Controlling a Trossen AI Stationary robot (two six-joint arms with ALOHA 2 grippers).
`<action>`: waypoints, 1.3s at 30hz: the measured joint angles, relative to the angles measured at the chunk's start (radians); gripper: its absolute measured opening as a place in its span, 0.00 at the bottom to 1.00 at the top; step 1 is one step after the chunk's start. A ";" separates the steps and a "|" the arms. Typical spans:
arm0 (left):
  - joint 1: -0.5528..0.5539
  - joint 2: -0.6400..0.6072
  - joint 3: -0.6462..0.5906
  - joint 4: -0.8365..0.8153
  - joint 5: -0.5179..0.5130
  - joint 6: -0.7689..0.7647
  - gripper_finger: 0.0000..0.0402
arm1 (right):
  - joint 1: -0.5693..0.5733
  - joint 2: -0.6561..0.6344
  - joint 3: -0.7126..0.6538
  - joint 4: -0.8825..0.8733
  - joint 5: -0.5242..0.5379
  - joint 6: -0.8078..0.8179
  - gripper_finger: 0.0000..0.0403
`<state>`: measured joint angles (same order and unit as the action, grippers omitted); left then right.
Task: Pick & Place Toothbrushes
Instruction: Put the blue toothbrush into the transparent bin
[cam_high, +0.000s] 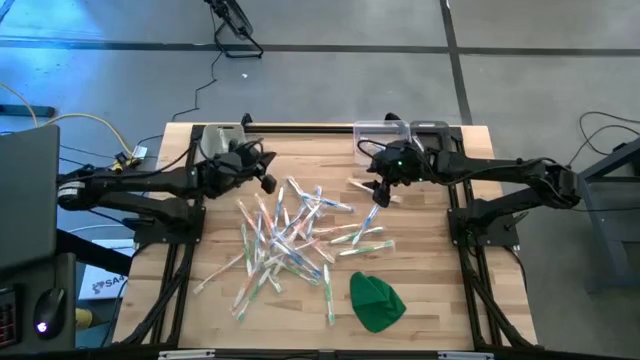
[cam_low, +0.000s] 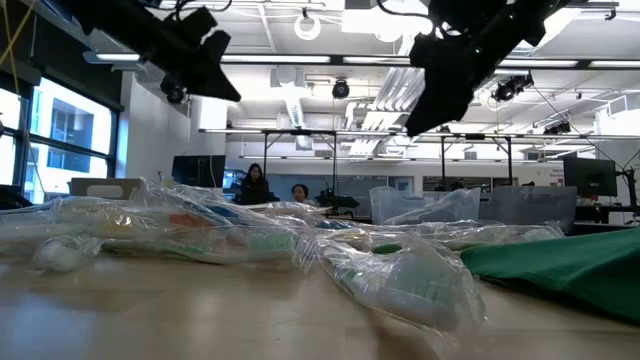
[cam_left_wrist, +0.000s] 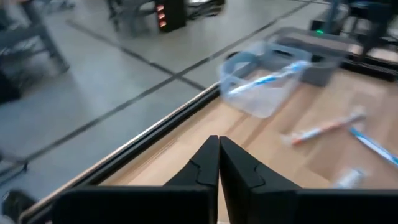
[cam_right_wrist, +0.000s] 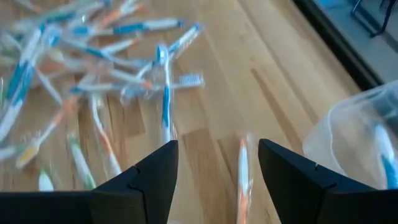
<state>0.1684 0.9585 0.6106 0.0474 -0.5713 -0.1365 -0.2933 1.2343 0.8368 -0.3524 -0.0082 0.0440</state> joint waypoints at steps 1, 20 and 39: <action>-0.016 0.000 0.000 0.005 0.000 0.016 0.00 | 0.007 0.000 0.000 -0.011 0.000 -0.011 0.53; -0.092 0.000 -0.229 0.357 0.206 0.053 0.00 | 0.141 0.196 0.000 0.284 -0.108 -0.146 0.53; -0.091 0.000 -0.243 0.327 0.226 0.050 0.00 | 0.143 0.523 0.000 0.403 0.006 -0.090 0.53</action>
<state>0.0776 0.9588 0.3672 0.3747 -0.3454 -0.0860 -0.1505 1.7568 0.8368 0.0510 -0.0021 -0.0465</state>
